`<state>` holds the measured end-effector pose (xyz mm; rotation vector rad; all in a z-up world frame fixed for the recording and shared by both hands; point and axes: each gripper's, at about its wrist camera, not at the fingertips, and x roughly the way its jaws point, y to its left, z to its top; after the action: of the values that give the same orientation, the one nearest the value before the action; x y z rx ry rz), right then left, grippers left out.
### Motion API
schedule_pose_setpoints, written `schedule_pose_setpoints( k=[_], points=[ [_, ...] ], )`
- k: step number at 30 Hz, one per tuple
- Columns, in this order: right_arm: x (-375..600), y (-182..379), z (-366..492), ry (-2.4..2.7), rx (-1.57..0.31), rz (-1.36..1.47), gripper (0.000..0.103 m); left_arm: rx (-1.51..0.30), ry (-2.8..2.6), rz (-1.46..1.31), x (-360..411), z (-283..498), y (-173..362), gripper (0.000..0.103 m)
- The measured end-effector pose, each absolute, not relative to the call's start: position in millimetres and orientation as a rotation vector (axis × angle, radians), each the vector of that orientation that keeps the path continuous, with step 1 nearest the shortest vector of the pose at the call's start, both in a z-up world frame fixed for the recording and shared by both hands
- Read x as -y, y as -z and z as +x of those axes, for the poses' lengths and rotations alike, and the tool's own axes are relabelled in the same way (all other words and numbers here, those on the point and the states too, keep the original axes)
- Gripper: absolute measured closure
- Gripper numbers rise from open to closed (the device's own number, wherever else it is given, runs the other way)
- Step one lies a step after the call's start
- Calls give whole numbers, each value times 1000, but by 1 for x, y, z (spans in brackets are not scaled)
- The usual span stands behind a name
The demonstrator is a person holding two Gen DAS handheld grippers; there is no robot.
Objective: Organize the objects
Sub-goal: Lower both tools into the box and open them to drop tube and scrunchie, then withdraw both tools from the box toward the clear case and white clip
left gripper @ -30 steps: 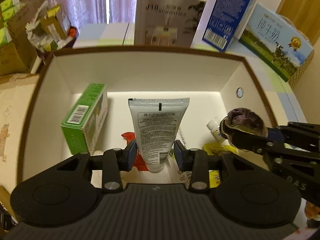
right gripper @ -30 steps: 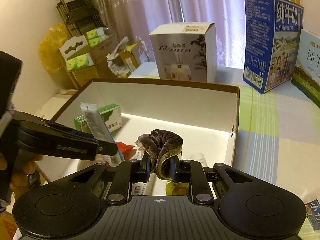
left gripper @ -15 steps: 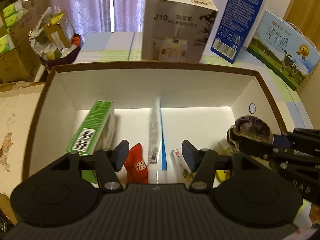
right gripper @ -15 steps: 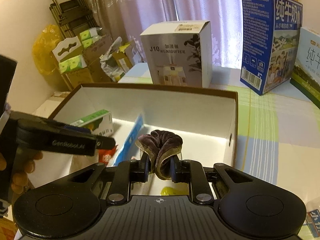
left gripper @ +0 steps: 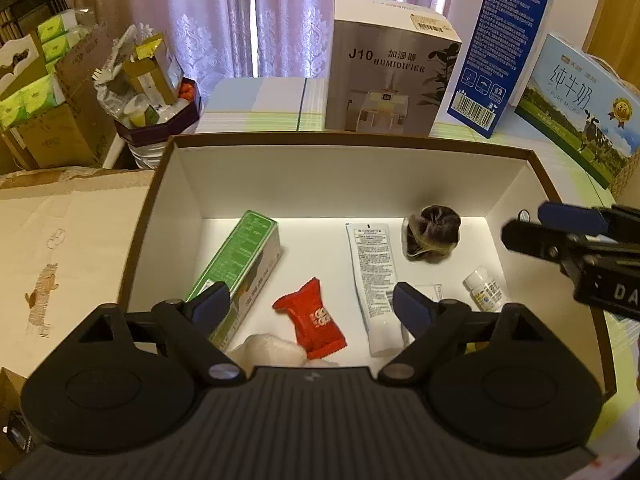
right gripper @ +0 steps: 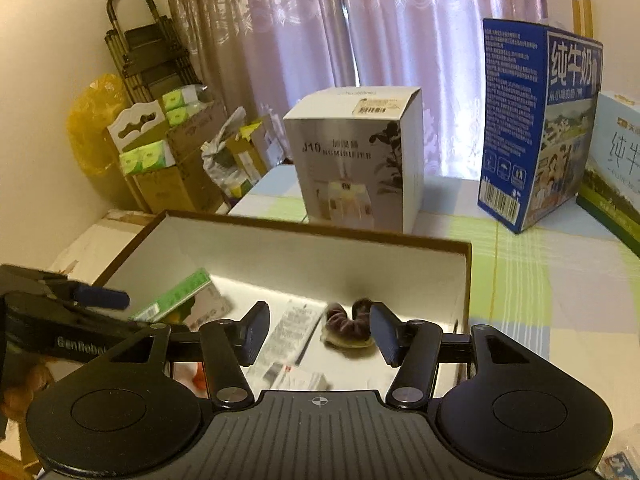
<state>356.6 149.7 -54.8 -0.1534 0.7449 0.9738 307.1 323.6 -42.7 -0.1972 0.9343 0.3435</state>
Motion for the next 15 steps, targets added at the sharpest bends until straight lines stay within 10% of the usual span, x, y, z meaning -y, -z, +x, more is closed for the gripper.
schedule_pose_setpoints(
  k=[15],
  points=[
    [-107,40,319,-966,-809,-141,50,-921,-368,-211,-307,264,13,9]
  ],
)
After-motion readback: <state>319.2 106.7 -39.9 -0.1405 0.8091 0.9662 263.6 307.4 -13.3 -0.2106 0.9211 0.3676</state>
